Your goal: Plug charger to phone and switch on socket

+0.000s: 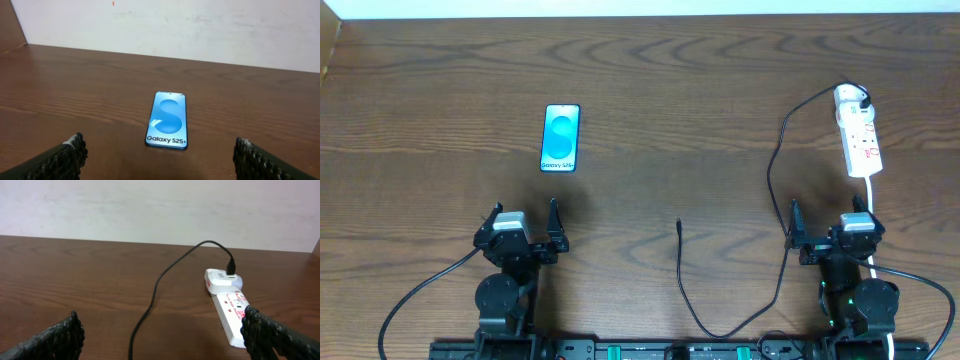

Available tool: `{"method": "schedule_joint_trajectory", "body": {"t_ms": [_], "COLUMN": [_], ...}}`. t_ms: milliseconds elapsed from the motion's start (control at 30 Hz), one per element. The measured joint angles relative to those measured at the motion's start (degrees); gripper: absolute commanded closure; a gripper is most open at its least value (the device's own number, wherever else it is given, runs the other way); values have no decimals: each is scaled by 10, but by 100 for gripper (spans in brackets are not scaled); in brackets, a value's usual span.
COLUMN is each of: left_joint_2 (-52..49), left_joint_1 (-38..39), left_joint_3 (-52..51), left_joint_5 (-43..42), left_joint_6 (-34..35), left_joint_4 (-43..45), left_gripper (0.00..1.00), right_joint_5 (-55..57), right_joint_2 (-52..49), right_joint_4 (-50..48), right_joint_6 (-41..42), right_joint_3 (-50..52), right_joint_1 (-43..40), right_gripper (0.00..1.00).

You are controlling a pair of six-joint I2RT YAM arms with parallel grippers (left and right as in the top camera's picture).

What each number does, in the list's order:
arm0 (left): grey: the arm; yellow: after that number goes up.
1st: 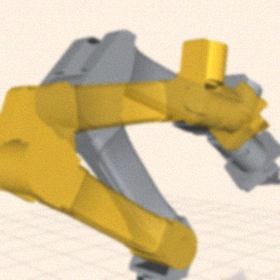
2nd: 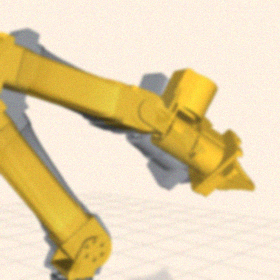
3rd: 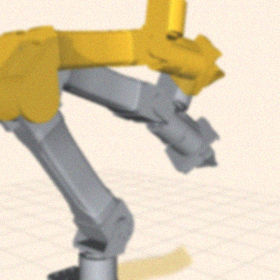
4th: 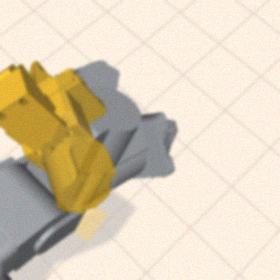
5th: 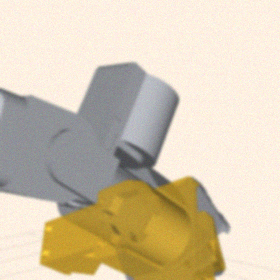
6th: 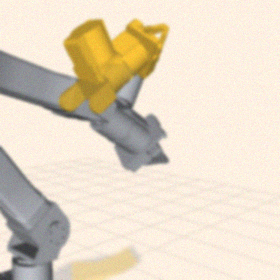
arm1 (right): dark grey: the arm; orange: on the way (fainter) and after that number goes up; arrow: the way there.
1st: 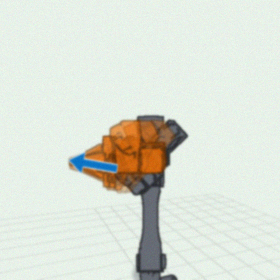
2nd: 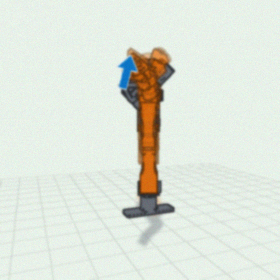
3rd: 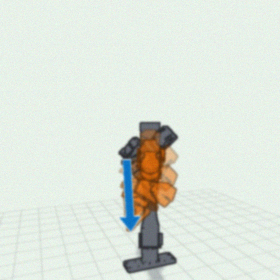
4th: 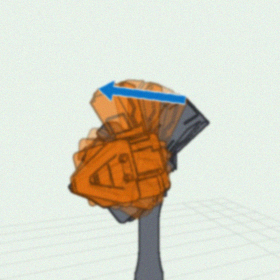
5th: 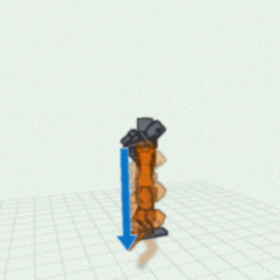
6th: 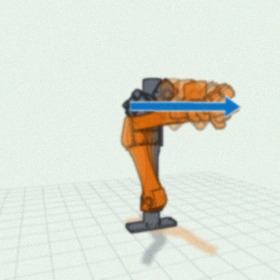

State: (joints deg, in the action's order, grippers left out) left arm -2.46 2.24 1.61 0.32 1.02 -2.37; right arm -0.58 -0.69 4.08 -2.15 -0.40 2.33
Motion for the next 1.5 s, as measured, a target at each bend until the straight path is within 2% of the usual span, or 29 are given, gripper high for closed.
{"method": "schedule_joint_trajectory", "body": {"t_ms": [1167,1333,1500], "left_joint_2": [0,-11,-73], "left_joint_1": [0,0,0], "left_joint_3": [3,29,103], "left_joint_5": [0,0,0], "left_joint_6": [-9,-12,-18], "left_joint_4": [-4,-35,-39], "left_gripper": [5,5,5], "right_joint_5": [0,0,0], "right_joint_2": [0,0,0], "right_joint_4": [0,0,0], "right_joint_6": [0,0,0], "right_joint_3": [0,0,0], "right_joint_1": [0,0,0], "right_gripper": [1,1,1]}}
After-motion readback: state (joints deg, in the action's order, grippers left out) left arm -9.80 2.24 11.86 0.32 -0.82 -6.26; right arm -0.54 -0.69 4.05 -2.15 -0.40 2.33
